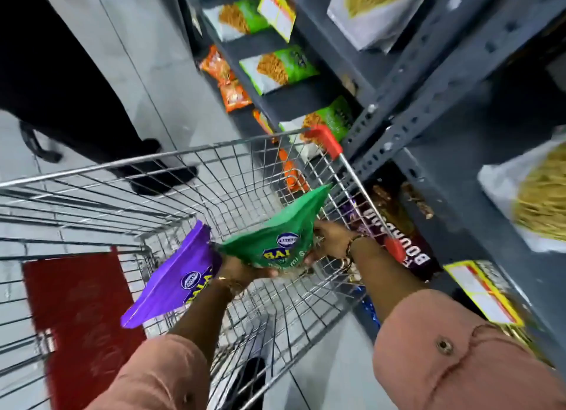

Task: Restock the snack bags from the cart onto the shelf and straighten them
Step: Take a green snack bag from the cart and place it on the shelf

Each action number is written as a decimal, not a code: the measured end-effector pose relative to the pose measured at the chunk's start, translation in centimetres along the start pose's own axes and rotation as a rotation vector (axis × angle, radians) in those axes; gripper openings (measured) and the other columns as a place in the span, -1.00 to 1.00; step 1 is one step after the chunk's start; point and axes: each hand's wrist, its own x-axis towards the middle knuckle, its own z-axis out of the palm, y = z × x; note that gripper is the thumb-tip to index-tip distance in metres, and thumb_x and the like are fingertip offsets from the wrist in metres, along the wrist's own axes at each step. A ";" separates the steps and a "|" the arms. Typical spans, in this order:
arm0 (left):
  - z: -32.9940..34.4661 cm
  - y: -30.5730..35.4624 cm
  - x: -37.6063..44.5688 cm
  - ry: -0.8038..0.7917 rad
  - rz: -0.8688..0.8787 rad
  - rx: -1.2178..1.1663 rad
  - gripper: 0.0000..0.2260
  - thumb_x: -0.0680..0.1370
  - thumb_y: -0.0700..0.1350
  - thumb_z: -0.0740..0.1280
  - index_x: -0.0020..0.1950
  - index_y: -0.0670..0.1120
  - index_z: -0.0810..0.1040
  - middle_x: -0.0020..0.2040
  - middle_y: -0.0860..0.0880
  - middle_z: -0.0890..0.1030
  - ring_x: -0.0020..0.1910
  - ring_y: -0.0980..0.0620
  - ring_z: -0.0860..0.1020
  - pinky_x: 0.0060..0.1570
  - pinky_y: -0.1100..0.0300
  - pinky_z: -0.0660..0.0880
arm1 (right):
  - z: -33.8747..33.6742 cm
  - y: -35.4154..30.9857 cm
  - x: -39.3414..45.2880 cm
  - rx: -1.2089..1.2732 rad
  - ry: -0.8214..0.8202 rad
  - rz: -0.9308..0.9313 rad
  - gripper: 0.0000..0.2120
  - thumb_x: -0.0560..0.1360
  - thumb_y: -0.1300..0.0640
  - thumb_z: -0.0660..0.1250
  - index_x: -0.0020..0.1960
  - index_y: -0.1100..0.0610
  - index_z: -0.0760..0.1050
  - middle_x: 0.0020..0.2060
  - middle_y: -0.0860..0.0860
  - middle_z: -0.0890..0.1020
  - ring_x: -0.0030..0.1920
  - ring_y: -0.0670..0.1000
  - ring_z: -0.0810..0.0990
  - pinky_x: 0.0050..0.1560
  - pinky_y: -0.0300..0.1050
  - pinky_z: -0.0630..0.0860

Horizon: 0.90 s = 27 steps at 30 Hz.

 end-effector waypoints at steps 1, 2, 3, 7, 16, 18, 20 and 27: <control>0.1 1.6 -1.1 -0.007 0.027 -0.026 -0.46 0.12 -0.32 0.59 0.00 0.03 0.55 0.11 -0.08 0.62 -0.02 0.13 0.61 0.03 0.13 0.59 | -0.5 -0.3 -1.7 -0.128 0.055 -0.076 -0.28 0.35 0.29 0.52 0.43 0.09 0.32 0.34 0.10 0.48 0.31 0.10 0.44 0.30 -0.01 0.46; 0.2 3.3 -2.3 -0.014 0.046 -0.025 -0.45 0.09 -0.30 0.58 0.01 0.01 0.55 0.08 -0.06 0.63 0.03 0.04 0.60 0.07 0.03 0.58 | -0.8 -0.6 -3.8 -0.151 0.109 -0.139 -0.27 0.31 0.29 0.56 0.41 0.12 0.34 0.35 0.11 0.48 0.32 0.06 0.44 0.31 -0.10 0.40; 0.2 4.9 -3.1 -0.013 0.086 -0.027 -0.44 0.09 -0.29 0.58 0.03 -0.01 0.55 0.06 -0.05 0.64 0.07 -0.02 0.59 0.11 -0.03 0.55 | -1.0 -1.0 -6.1 -0.118 0.128 -0.203 -0.28 0.30 0.31 0.56 0.40 0.16 0.36 0.35 0.12 0.49 0.31 0.02 0.44 0.31 -0.17 0.36; 0.9 11.8 -8.6 -0.024 0.315 0.034 -0.49 0.22 -0.36 0.51 0.13 -0.17 0.52 -0.09 0.14 0.69 -0.07 0.18 0.61 -0.13 0.40 0.53 | -1.7 -2.0 -15.4 -0.013 0.274 -0.392 -0.41 0.35 0.33 0.52 0.33 0.26 0.41 0.32 0.21 0.53 0.31 0.11 0.48 0.44 0.14 0.34; 8.7 26.0 -25.7 -0.027 0.774 0.165 -0.73 0.40 -0.33 0.42 0.05 -0.32 0.47 -0.19 -0.04 0.61 -0.16 0.06 0.51 -0.07 0.10 0.50 | -1.3 -1.2 -41.0 0.090 0.751 -0.726 -0.80 0.44 0.30 0.45 0.04 0.25 0.55 -0.33 -0.23 0.73 -0.21 -0.34 0.65 -0.10 -0.50 0.54; 11.3 28.4 -29.7 -0.026 0.868 0.180 -0.77 0.39 -0.16 0.47 -0.10 -0.24 0.50 -0.30 -0.02 0.58 -0.28 0.08 0.49 -0.24 0.16 0.43 | -1.3 -0.4 -46.7 0.087 0.887 -0.790 -0.84 0.45 0.21 0.45 0.00 0.17 0.54 -0.34 -0.23 0.72 -0.27 -0.34 0.63 -0.15 -0.49 0.54; 14.3 30.7 -33.7 -0.049 0.967 0.179 -0.86 0.41 -0.09 0.43 -0.22 -0.11 0.51 -0.39 0.10 0.57 -0.40 0.22 0.46 -0.32 0.21 0.38 | -1.1 0.6 -51.9 0.144 1.033 -0.861 -0.76 0.44 0.13 0.46 0.08 0.16 0.56 -0.09 0.02 0.74 -0.08 -0.12 0.65 0.13 -0.12 0.60; 28.6 36.9 -45.4 -0.320 1.253 0.023 -0.85 0.48 -0.18 0.35 0.04 -0.14 0.56 -0.04 -0.06 0.63 -0.23 0.32 0.56 -0.12 0.38 0.52 | -1.2 8.1 -67.6 0.298 1.459 -0.939 -0.70 0.47 0.07 0.42 0.12 0.21 0.57 0.00 0.09 0.69 -0.04 -0.03 0.65 0.06 -0.24 0.56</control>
